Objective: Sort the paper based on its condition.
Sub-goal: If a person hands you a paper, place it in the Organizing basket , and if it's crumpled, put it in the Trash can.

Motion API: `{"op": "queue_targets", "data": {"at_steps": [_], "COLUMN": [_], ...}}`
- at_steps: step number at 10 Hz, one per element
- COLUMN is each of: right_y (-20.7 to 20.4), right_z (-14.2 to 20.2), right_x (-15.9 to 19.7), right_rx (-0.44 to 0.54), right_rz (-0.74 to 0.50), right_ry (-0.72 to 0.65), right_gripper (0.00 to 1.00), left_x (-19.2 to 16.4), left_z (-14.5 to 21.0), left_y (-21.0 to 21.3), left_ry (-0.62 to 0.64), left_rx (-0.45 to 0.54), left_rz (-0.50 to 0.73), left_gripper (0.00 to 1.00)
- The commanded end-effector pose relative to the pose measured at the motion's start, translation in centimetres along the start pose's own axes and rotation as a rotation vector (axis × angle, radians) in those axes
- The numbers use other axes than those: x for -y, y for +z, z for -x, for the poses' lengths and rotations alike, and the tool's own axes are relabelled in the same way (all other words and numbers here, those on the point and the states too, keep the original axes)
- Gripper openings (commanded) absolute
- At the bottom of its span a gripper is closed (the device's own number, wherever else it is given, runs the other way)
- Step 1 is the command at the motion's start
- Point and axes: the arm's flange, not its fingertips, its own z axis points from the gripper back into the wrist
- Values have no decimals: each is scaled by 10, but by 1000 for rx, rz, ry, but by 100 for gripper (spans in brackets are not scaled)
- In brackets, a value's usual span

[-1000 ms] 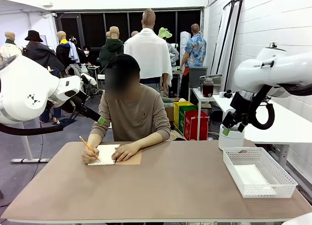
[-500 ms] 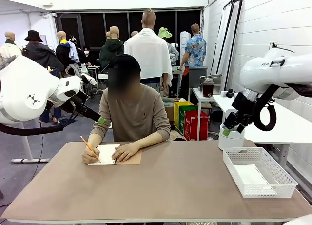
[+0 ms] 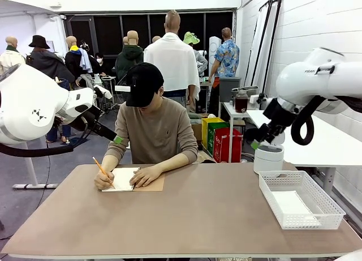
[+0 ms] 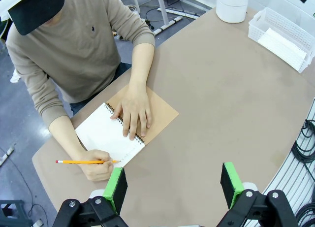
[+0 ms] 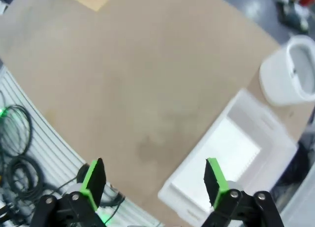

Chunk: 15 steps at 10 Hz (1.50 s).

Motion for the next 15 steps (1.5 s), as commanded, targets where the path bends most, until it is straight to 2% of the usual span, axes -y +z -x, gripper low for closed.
{"op": "queue_targets", "data": {"at_steps": [1, 3, 5, 9, 10, 11, 15], "right_y": [1, 12, 22, 25, 23, 34, 34], "right_z": [7, 11, 14, 15, 16, 11, 11], "right_x": [-22, -43, -56, -62, -61, -64, -64], "right_rx": [178, 278, 334, 344, 318, 317, 317], "right_rz": [-45, -21, -77, -87, -85, -66, -66], "right_ry": [138, 226, 268, 305, 272, 285, 285], "right_gripper": [100, 100, 100, 100, 100, 100, 100], "left_x": [-1, -1, -1, -1, -1, -1, -1], "left_z": [1, 1, 1, 1, 1, 1, 1], "left_y": [0, 0, 0, 0, 0, 0, 0], "left_ry": [3, 3, 3, 3, 3, 3, 3], "left_rx": [0, 0, 0, 0, 0, 0, 0], "left_rz": [7, 7, 7, 7, 7, 7, 7], "left_gripper": [100, 100, 100, 100, 100, 100, 100]}}
